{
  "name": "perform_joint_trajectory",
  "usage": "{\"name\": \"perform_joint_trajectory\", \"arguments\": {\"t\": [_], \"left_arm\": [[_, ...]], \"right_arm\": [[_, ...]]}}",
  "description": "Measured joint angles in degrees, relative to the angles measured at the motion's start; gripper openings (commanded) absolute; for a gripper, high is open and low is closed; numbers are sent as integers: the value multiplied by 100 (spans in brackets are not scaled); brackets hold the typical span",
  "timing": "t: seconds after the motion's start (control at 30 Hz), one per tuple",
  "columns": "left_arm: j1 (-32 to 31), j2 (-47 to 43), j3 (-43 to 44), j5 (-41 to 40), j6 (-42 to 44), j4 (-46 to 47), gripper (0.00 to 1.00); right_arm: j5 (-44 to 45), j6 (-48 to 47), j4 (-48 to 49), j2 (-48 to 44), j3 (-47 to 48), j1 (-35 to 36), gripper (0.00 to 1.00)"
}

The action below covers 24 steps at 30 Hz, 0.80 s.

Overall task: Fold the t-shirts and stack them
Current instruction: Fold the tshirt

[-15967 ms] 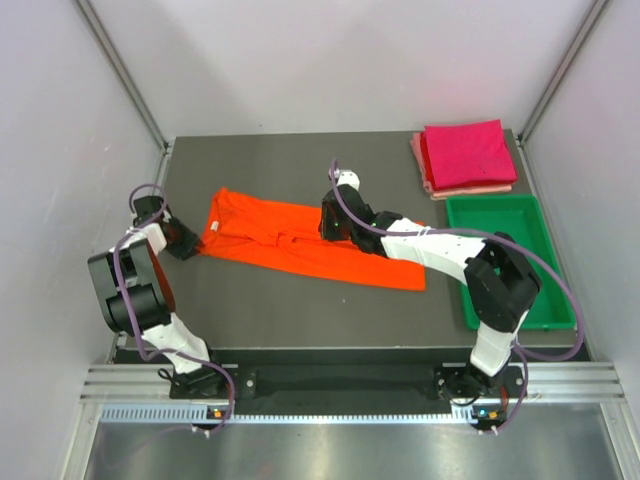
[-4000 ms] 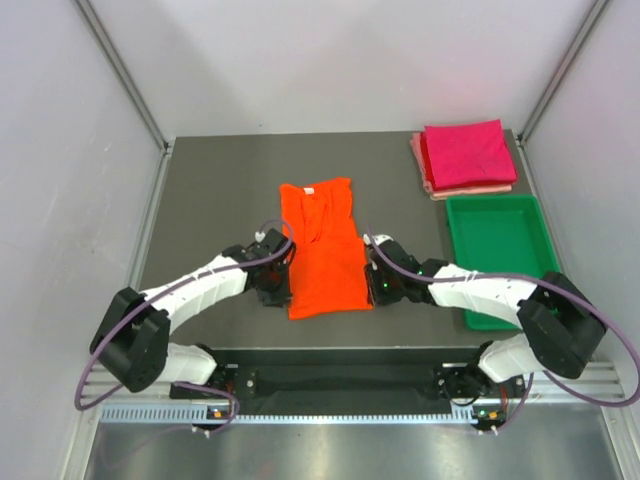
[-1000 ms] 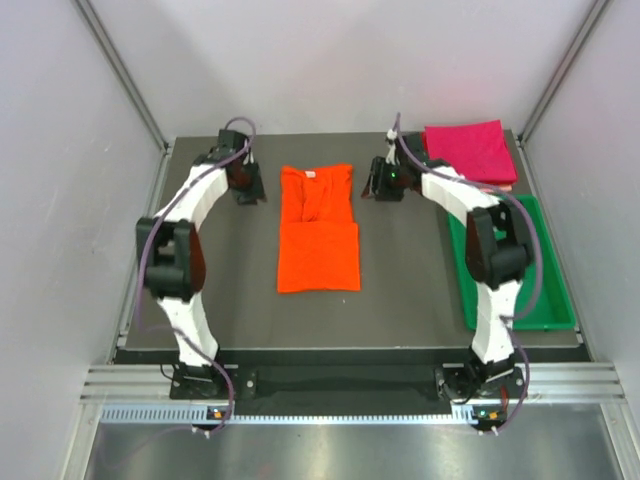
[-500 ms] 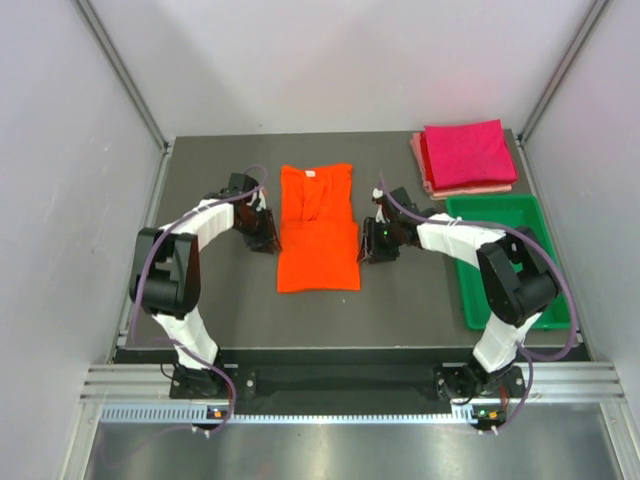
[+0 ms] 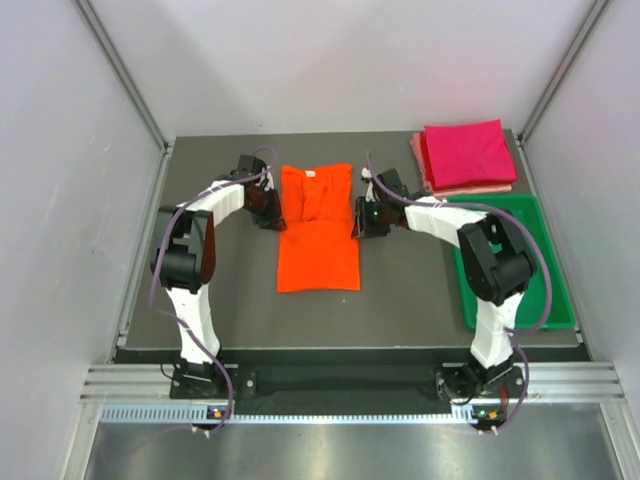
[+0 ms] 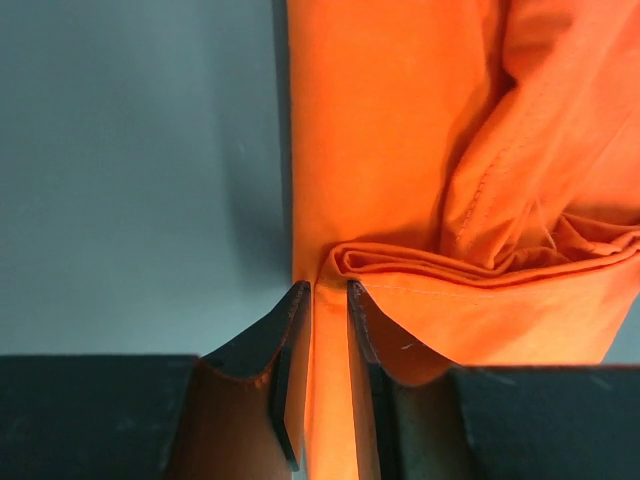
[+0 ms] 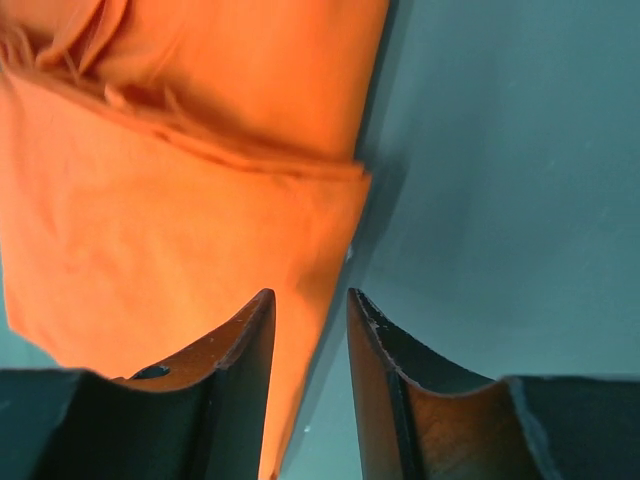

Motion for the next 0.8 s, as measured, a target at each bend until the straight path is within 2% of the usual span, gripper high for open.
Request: {"name": "perform_joint_trajectory", "arguments": {"t": [0.2,0.27,0.3,0.33,0.4,0.47,0.5,0.53,0.8], "left_arm": [[0,111,85,-4,59,-7,26],[0,114,96,22,63,-4,23],[0,114,96,37,61,4,19],[0,114,96,48,59,7,10],[0,114,96,81,48,13,0],[0,114,96,122,46,37,0],[0,114,96,144,42,46,0],[0,114,96,151,33,46,0],[0,-20,98,-146,-247,-24,0]], "right_arm": [[94,-184,-39,439,514,-46,31],[109,-225,-50,557,627,-46,28],[111,-236,-57,592,667,-46,26],[111,-243,-57,632,704,-46,26],[109,-264,-72,693,743,-46,21],[109,-282,-72,739,772,-46,12],[111,-289,-74,745,772,-46,4],[111,-302,-83,750,772,-46,1],[138,-282,-59,710,772,-44,0]]}}
